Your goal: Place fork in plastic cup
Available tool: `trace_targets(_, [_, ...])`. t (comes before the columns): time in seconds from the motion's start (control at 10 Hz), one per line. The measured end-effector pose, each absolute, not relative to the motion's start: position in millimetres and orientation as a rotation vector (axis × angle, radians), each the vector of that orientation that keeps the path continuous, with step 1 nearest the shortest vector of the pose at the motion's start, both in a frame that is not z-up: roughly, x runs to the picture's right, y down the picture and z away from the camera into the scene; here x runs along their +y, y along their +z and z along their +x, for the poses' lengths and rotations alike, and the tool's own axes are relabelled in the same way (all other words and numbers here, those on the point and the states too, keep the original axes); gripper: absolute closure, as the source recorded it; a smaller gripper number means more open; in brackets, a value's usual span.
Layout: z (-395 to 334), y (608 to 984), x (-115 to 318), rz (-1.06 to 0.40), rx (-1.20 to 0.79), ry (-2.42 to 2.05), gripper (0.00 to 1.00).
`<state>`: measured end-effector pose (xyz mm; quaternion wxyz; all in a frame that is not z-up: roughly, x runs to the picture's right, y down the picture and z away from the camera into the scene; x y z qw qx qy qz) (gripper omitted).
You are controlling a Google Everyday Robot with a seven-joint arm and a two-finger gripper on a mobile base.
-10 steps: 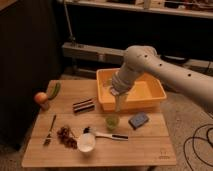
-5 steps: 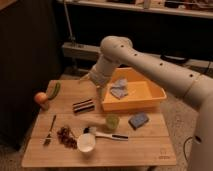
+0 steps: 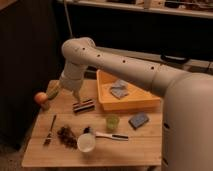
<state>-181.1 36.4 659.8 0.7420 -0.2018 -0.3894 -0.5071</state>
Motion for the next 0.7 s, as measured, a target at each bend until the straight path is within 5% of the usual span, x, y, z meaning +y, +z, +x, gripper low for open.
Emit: trace_targets(0.7, [-230.6, 669.9, 45.9, -0.362, -0.895, -1.436, 0.2])
